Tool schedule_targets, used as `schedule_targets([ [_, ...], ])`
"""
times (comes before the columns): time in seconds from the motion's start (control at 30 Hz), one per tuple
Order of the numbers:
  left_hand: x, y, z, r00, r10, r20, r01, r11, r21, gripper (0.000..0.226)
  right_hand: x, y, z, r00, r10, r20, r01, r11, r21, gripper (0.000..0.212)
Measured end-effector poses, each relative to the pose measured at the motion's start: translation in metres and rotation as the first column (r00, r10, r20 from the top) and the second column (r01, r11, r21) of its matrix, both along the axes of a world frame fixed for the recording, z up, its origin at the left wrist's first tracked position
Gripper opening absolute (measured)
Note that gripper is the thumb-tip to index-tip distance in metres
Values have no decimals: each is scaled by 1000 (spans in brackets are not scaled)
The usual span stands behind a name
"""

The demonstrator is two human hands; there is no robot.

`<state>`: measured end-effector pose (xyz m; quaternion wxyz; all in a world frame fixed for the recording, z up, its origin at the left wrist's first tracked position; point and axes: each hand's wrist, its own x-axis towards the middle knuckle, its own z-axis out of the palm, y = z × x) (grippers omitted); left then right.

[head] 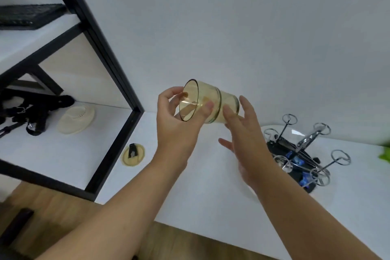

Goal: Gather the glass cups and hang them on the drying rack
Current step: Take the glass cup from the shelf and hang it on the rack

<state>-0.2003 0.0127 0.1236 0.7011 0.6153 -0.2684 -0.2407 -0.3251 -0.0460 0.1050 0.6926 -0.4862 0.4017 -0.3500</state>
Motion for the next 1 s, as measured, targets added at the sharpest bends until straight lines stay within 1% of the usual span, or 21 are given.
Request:
schedule_targets([
  [0.07, -33, 8, 7, 997, -15, -76, 13, 1000, -27, 58, -27, 2, 12, 996, -24, 88, 15, 995, 102, 64],
  [0.1, -50, 12, 10, 993, -29, -111, 25, 999, -37, 59, -42, 4, 18, 993, -23, 120, 7, 991, 132, 57],
  [0.17, -82, 19, 14, 985, -66, -160, 60, 997, -44, 61, -70, 8, 29, 988, -11, 151, -13, 988, 155, 43],
  [0.23, -113, 24, 17, 979, -97, -182, 90, 995, -44, 60, -98, 14, 37, 991, -18, 129, 0, 990, 143, 41],
  [0.3, -141, 27, 18, 976, -140, -169, 134, 990, -44, 60, -129, 18, 40, 993, -33, 114, 17, 990, 142, 43],
  [0.37, -166, 29, 16, 968, -211, -136, 209, 978, -26, 66, -160, 19, 39, 989, -54, 139, 32, 987, 160, 44],
  [0.47, -193, 31, 5, 949, -304, -83, 309, 949, 63, 80, -200, 15, 32, 980, -108, 165, 84, 986, 145, 42],
  [0.53, -203, 32, -6, 930, -357, -82, 366, 921, 132, 81, -221, 12, 26, 976, -152, 153, 135, 984, 116, 44],
  [0.57, -204, 32, -11, 924, -374, -84, 383, 908, 169, 76, -229, 11, 22, 974, -180, 139, 167, 981, 98, 44],
  [0.63, -200, 29, -20, 923, -379, -61, 382, 890, 249, 55, -241, 6, 14, 968, -231, 96, 229, 973, 30, 43],
  [0.7, -191, 22, -30, 931, -364, 2, 344, 880, 328, 30, -250, -1, 6, 963, -267, 23, 268, 961, -68, 47],
  [0.73, -187, 18, -36, 932, -359, 48, 317, 873, 372, 27, -253, -5, 2, 959, -283, -33, 276, 951, -138, 52],
  [0.8, -177, 10, -51, 917, -369, 154, 264, 847, 460, 33, -256, -13, -3, 927, -318, -200, 234, 905, -356, 60],
  [0.87, -172, 2, -64, 865, -428, 263, 229, 802, 552, 39, -256, -19, -8, 864, -365, -347, 132, 830, -542, 66],
  [0.93, -171, -3, -73, 804, -496, 329, 224, 765, 604, 42, -253, -22, -13, 836, -380, -397, 57, 778, -625, 69],
  [1.0, -172, -7, -77, 770, -521, 368, 216, 756, 617, 43, -248, -22, -18, 837, -357, -415, 8, 766, -643, 69],
])
